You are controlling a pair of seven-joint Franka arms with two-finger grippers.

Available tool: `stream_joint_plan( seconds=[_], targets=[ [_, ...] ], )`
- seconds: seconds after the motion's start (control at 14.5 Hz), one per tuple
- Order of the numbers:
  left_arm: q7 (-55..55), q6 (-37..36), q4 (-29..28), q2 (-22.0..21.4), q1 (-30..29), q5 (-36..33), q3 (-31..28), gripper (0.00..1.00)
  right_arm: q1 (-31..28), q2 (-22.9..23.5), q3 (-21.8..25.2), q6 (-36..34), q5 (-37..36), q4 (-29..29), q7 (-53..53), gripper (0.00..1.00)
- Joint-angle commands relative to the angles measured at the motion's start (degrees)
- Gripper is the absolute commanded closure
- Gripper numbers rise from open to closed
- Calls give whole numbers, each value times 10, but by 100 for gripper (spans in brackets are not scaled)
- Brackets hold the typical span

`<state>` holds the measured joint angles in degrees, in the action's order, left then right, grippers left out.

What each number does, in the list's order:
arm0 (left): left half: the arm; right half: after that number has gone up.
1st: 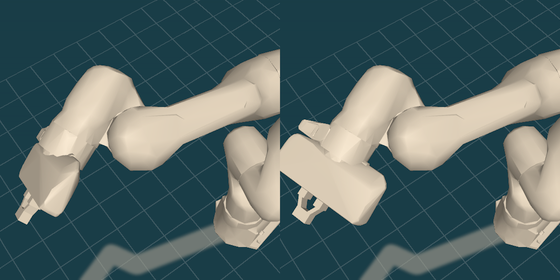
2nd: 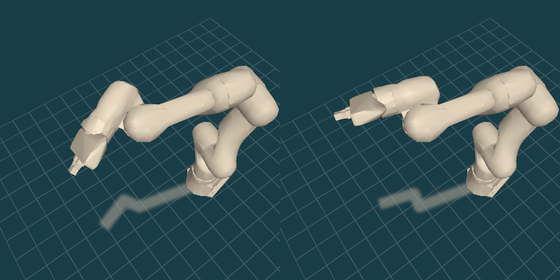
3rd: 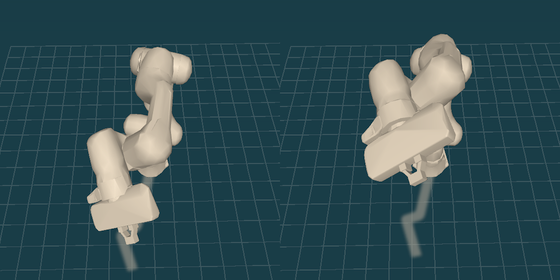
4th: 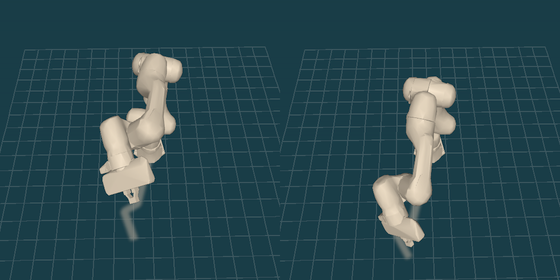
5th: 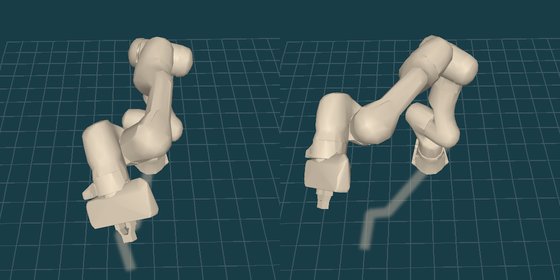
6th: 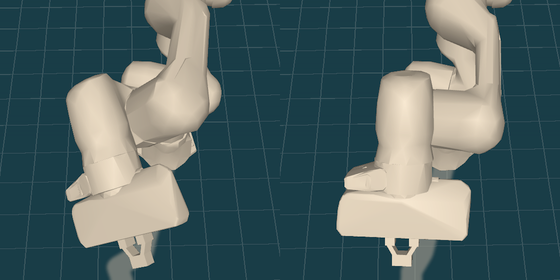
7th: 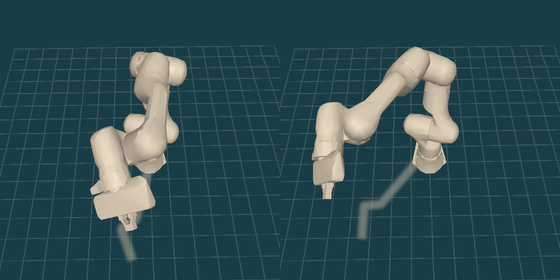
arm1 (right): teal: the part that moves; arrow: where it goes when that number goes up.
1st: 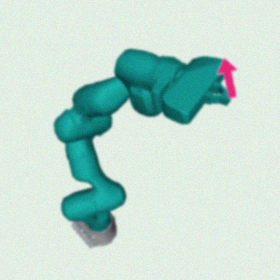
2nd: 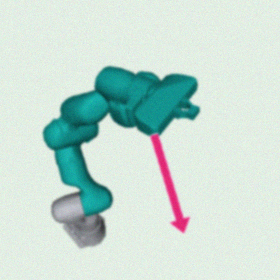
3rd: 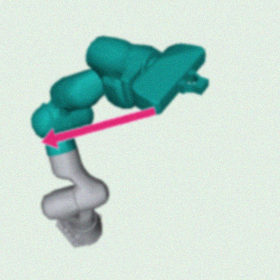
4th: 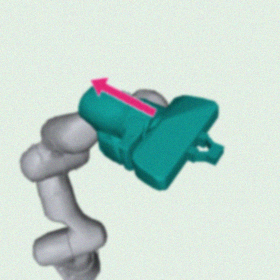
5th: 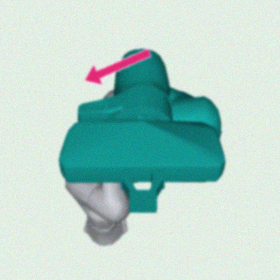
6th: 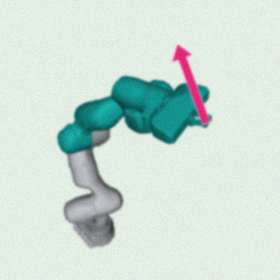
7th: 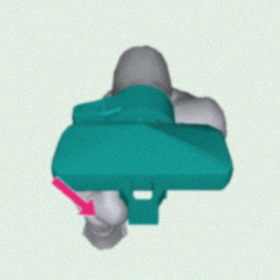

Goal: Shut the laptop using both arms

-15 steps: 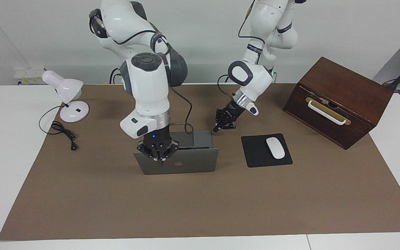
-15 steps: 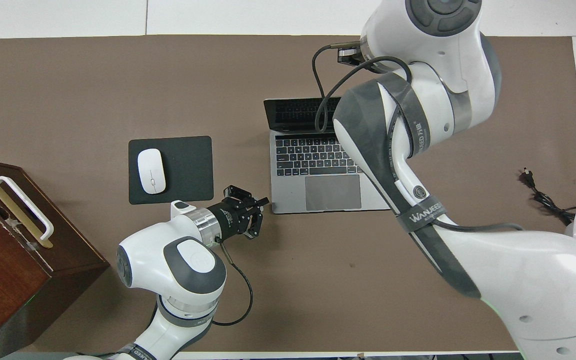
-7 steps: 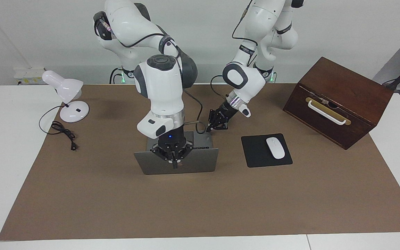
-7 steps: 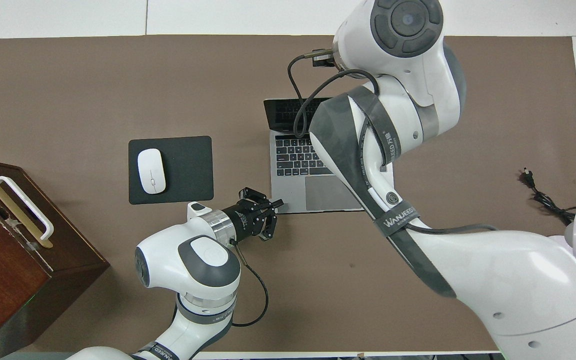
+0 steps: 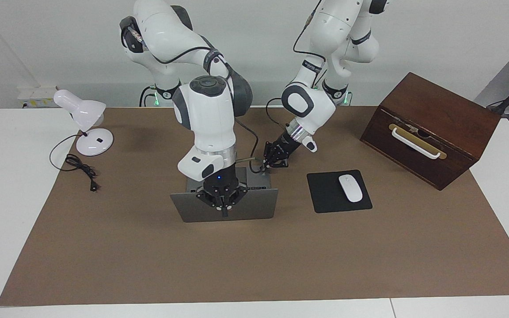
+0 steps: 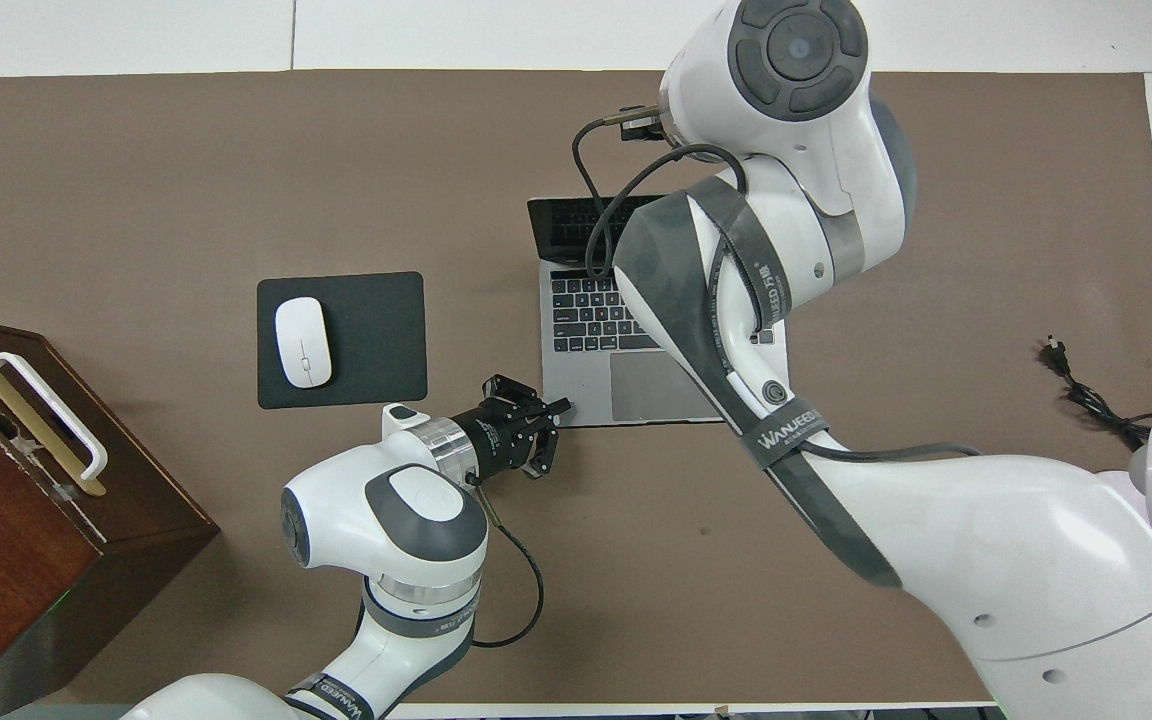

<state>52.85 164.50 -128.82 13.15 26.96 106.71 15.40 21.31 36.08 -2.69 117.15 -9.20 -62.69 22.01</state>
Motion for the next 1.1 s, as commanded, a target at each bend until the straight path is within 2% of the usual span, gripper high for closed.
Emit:
stream_joint_plan(
  seconds=[0.0, 0.76, 1.03],
  targets=[
    [-17, 5, 15, 19, 12, 20, -9, 100, -6, -2, -11, 4, -6, -11, -10, 100],
    [-94, 3, 14, 49, 3, 32, -9, 100, -15, -22, -39, -16, -3, -55, -28, 100],
    [-96, -13, 13, 52, -10, 50, -9, 100, -20, -26, -47, -29, 25, -59, -28, 100]
  ],
)
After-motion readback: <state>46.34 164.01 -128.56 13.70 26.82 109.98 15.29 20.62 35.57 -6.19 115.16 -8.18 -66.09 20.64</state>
